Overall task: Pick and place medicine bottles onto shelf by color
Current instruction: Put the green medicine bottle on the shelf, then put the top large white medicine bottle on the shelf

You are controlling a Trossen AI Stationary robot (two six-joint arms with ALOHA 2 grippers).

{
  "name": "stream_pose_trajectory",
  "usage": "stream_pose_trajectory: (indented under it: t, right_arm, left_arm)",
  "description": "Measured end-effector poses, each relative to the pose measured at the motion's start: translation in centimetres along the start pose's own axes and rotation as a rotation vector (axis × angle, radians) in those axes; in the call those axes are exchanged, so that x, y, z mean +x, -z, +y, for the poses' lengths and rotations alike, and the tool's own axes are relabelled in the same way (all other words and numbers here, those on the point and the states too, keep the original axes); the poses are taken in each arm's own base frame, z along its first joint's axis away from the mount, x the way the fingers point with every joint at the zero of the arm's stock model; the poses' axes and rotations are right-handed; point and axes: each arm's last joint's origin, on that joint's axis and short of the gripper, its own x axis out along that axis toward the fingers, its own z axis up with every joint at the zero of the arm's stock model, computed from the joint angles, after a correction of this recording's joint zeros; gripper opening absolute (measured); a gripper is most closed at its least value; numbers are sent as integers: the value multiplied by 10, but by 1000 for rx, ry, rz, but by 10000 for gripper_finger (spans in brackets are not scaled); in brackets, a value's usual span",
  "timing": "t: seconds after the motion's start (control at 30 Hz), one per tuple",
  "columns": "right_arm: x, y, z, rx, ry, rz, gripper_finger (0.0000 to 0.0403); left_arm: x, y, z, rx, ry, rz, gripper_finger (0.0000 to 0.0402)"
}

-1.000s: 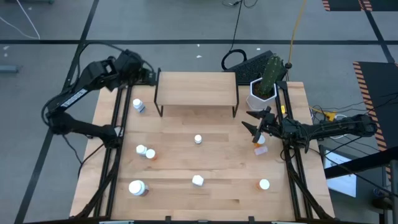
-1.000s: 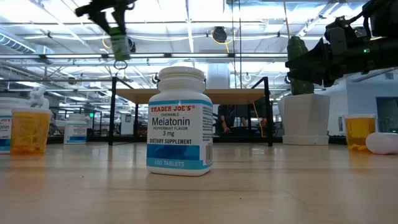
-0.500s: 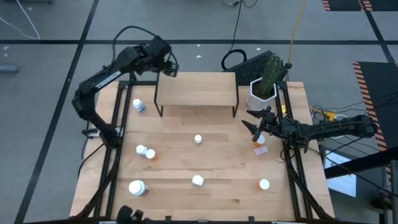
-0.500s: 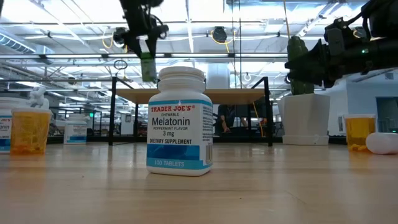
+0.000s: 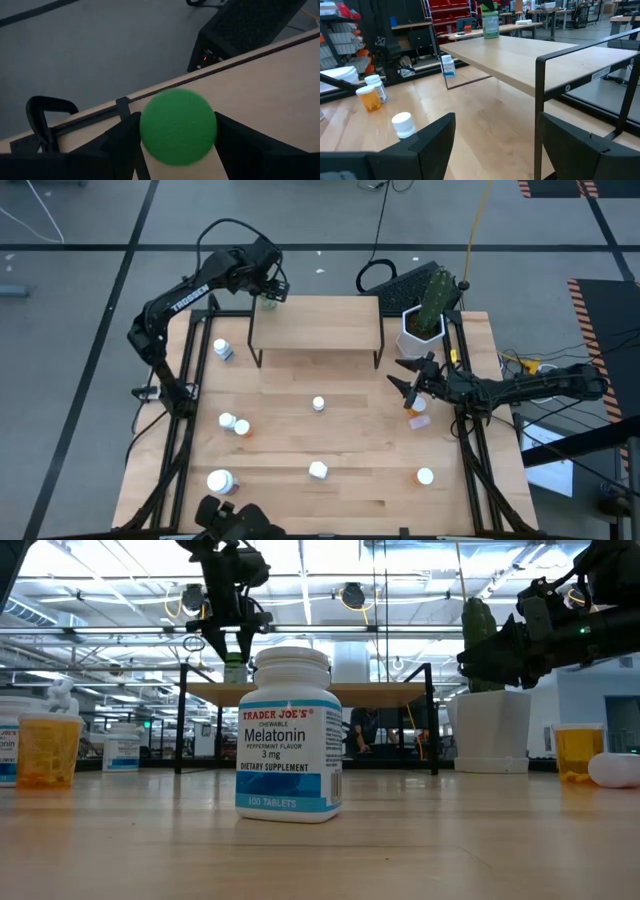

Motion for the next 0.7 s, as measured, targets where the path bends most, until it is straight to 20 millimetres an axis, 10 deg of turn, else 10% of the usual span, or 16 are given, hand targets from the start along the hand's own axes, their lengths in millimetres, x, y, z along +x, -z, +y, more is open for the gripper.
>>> stream_pose_trajectory:
  t: [0.3,0.7]
  right_arm:
    - [0,0,0,-1,0,1,279]
    - [0,0,0,20,-1,-2,279]
  left_arm:
    - [-2,-1,0,40,12,-18,239]
    - [-85,30,18,280,78,-70,239]
